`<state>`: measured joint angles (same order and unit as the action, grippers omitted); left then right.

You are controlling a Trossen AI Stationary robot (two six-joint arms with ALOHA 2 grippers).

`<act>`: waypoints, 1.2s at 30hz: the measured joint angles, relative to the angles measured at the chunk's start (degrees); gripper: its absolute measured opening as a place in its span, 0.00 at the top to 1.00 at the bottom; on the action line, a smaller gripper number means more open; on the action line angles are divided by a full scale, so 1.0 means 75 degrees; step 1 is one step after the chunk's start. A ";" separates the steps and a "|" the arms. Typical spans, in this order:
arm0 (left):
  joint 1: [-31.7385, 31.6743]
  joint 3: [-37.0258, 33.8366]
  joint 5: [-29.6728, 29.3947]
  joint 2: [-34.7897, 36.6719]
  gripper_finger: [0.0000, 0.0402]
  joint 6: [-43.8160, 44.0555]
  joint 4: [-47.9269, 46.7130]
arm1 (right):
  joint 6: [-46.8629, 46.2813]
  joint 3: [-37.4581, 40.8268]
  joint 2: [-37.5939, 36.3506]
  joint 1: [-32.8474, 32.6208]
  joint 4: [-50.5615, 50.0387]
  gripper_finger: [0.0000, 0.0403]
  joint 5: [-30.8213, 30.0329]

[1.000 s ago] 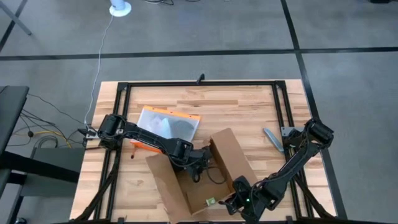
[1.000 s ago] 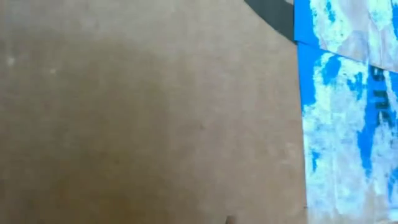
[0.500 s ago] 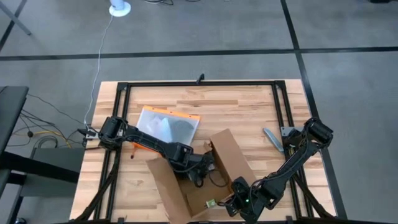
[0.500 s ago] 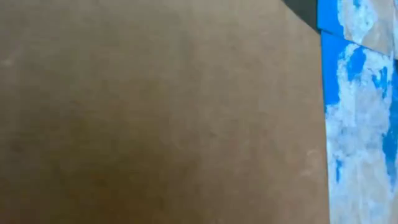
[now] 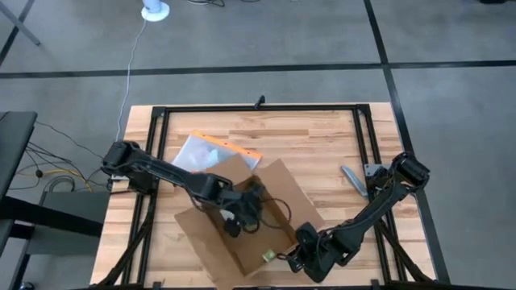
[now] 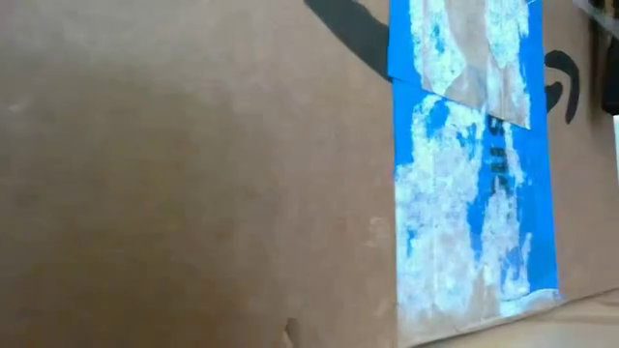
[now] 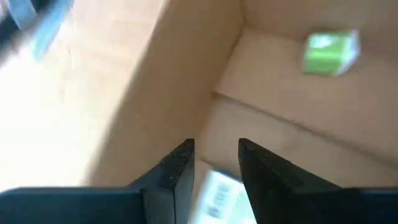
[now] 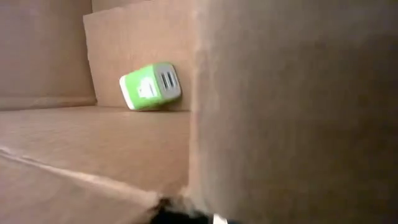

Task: Unpack boxes
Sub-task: Put the white box into the white zip bag

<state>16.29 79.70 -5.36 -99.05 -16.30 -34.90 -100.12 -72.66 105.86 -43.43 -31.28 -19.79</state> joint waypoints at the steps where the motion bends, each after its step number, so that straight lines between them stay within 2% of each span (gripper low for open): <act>1: -0.0130 -0.0001 0.0181 0.0049 0.69 0.0520 -0.0358 | 0.0012 0.0000 0.0000 0.0004 0.0004 1.00 0.0007; 6: -0.0559 -0.0022 0.1058 0.0056 0.59 0.2413 -0.1590 | 0.0450 -0.0003 -0.0006 0.0007 -0.0039 1.00 0.0036; 11: -0.0626 -0.0516 0.1529 0.0083 0.48 0.3899 -0.0853 | 0.1394 -0.0004 -0.0006 -0.0043 -0.0077 1.00 0.0057; 17: -0.0269 -0.0482 0.1356 0.0070 0.42 0.5596 -0.0196 | 0.2557 -0.0017 -0.0080 -0.0234 -0.0526 1.00 0.0082; 22: 0.0300 -0.0388 0.0597 0.0036 0.42 0.6120 -0.0134 | 0.3385 -0.0015 -0.0349 -0.0427 -0.1218 1.00 0.0082; 25: 0.0633 -0.0379 -0.0033 0.0036 0.44 0.6132 -0.0207 | 0.3913 -0.0015 -0.0426 -0.0425 -0.1253 1.00 0.0085; 29: 0.0901 -0.0376 -0.0391 0.0037 0.46 0.5986 -0.0441 | 0.4604 -0.0072 -0.0446 -0.0501 -0.1338 1.00 0.0222; 32: 0.0931 -0.0376 -0.0464 0.0150 0.47 0.5969 -0.1132 | 0.5093 -0.0487 -0.0566 -0.0702 -0.1923 1.00 0.0271; 36: 0.0882 -0.0033 -0.0501 0.0353 0.47 0.5709 -0.2563 | 0.5423 -0.1657 -0.1067 -0.1022 -0.3305 1.00 0.0303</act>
<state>22.90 79.46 -9.12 -96.40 26.52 -54.12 -59.44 -85.09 97.86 -51.10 -56.07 -17.52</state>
